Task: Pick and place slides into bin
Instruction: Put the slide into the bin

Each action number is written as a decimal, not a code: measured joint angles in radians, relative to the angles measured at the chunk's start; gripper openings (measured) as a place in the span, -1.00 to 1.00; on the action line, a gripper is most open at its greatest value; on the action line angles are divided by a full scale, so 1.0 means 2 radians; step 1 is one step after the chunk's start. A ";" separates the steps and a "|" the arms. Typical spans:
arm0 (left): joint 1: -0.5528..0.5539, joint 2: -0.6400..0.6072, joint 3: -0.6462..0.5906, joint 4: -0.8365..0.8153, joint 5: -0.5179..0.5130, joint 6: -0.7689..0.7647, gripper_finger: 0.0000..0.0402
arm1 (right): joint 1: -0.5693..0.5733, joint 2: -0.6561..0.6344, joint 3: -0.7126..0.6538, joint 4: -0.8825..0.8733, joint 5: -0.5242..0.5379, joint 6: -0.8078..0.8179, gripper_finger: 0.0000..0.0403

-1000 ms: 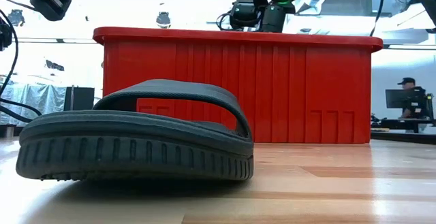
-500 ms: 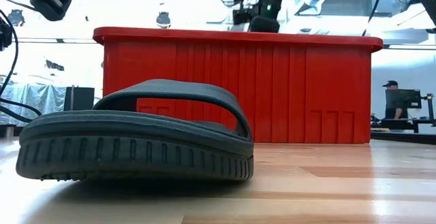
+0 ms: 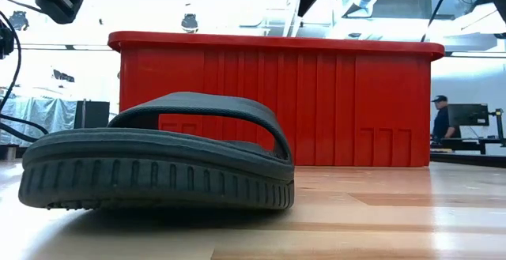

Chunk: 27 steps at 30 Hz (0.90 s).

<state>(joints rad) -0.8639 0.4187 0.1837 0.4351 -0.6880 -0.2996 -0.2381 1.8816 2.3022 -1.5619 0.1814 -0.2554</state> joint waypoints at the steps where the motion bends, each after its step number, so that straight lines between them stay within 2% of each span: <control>1: 0.000 0.000 0.000 0.000 0.000 0.000 -0.22 | 0.010 0.000 0.001 -0.006 0.000 0.009 -0.52; 10: 0.000 0.000 0.000 0.000 0.000 0.000 -0.22 | 0.115 0.000 0.000 -0.005 -0.001 0.055 -0.52; 17: 0.000 0.000 0.000 0.000 0.000 0.000 -0.22 | 0.204 0.003 0.000 0.007 -0.001 0.141 -0.52; 21: 0.000 0.000 0.000 0.000 0.000 0.000 -0.22 | 0.254 0.023 0.000 0.033 -0.001 0.169 -0.52; 27: 0.000 0.000 0.000 0.000 0.000 -0.001 -0.22 | 0.308 0.074 0.000 0.066 0.000 0.168 -0.52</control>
<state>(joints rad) -0.8639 0.4187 0.1837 0.4355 -0.6882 -0.3008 0.3772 2.0291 2.3024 -1.4298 0.1814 0.0814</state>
